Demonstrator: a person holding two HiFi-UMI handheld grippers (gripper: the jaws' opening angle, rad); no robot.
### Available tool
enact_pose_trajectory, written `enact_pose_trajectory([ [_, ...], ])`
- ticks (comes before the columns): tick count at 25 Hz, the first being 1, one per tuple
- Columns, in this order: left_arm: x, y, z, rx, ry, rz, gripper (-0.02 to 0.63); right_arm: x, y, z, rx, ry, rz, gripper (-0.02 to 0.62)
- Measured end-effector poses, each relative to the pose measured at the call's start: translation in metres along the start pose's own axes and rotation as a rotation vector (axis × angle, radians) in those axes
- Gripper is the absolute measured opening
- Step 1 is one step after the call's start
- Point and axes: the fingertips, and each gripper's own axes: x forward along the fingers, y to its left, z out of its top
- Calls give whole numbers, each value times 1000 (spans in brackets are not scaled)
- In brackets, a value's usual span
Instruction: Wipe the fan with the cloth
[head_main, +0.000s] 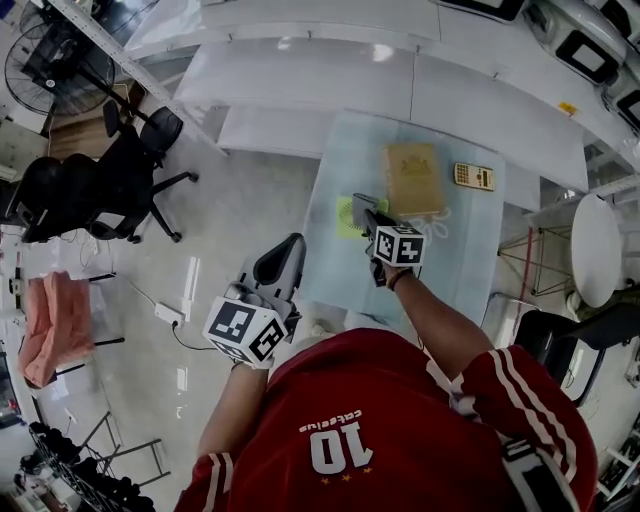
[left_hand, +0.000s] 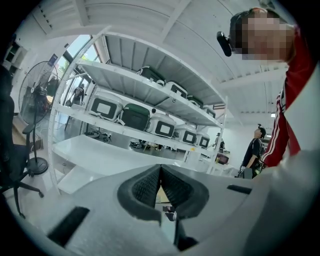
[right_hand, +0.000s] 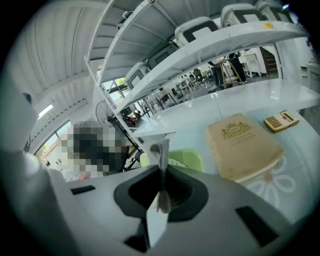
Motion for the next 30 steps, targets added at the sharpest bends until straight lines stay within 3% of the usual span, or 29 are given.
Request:
enact_pose_trajectory([
  [18, 30, -11, -2, -13, 17, -68, 2, -48, -52, 7, 70, -65, -124, 23],
  [30, 24, -7, -5, -21, 16, -52, 2, -71, -64, -8, 82, -68, -167, 23],
])
